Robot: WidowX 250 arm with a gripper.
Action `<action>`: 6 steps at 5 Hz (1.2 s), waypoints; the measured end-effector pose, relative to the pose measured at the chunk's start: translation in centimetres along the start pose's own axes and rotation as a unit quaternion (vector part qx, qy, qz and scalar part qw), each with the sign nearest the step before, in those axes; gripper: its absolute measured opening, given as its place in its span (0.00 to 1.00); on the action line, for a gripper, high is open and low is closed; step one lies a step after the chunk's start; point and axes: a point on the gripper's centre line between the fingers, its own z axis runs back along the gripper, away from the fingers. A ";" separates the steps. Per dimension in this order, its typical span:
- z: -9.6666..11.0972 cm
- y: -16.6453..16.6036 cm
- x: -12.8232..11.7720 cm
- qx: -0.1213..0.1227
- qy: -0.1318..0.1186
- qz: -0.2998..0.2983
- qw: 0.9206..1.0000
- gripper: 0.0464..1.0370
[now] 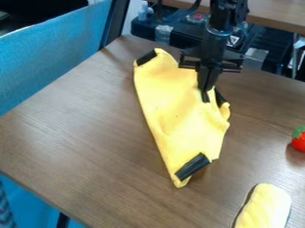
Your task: Unfold the cloth from top right to bottom left
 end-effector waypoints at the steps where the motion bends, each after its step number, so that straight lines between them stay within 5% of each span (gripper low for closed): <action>1: 0.7 -0.3 0.0 -0.017 0.001 -0.004 1.000 0.00; 3: 7.9 4.2 1.2 -0.105 -0.021 0.038 0.994 0.00; 4: 7.2 6.8 0.1 -0.102 0.016 0.037 0.994 0.00; 6: 3.3 13.8 -3.5 -0.032 0.136 0.022 0.990 0.00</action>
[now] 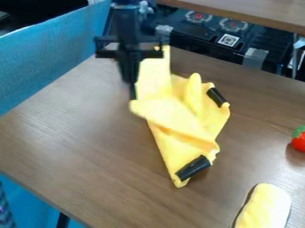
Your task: Unfold the cloth from top right to bottom left
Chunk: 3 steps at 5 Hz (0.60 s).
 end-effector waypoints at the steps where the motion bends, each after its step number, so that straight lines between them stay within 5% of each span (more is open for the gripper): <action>1: -2.1 3.7 -1.5 0.038 0.031 -0.002 0.999 0.00; 3: -1.3 9.9 -2.7 0.044 0.043 0.039 0.997 0.00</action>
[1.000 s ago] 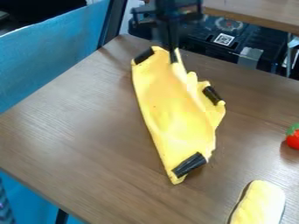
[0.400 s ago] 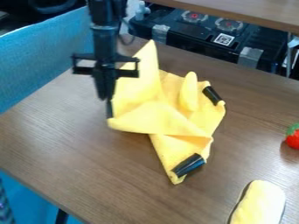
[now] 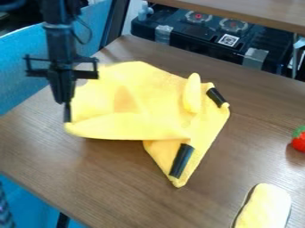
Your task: Unfold the cloth from top right to bottom left
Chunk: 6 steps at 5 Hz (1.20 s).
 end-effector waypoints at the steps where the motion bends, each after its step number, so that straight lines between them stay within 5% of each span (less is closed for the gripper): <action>1: 0.8 2.9 -0.7 0.003 0.036 0.015 0.999 0.00; 2: 0.8 4.6 -1.4 0.026 0.064 -0.009 0.998 0.00; 3: -0.6 6.5 -1.4 0.084 0.107 -0.045 0.990 0.00; 4: -1.8 7.0 -1.3 0.104 0.149 -0.061 0.981 0.02; 5: -2.2 7.9 -1.4 0.115 0.168 -0.012 0.979 0.15; 6: -2.4 7.8 -1.2 0.113 0.151 -0.003 0.982 0.40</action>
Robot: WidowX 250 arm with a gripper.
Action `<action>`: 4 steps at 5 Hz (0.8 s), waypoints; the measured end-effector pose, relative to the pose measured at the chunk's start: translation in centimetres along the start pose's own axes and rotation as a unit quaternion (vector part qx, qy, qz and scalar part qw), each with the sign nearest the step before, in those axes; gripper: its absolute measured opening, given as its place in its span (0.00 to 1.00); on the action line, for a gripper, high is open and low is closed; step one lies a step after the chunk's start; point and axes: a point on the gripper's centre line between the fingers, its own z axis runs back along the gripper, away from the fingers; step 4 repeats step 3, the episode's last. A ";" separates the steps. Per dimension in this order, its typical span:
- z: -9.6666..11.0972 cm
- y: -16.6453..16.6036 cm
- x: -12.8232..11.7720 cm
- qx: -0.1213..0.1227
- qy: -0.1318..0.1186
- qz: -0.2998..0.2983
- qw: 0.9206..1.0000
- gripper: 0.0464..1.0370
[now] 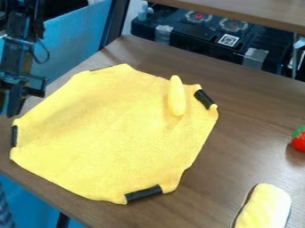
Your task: Unfold the cloth from top right to bottom left
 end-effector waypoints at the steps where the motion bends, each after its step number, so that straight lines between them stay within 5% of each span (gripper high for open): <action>1: 1.4 -0.5 -0.4 0.001 -0.058 -0.007 0.998 0.71; 2: 5.7 -3.2 -2.1 0.000 -0.222 -0.087 0.971 0.95; 3: 9.8 -5.2 -4.8 -0.060 -0.330 -0.179 0.925 0.96; 4: 9.8 -5.2 -4.8 -0.060 -0.330 -0.179 0.925 0.96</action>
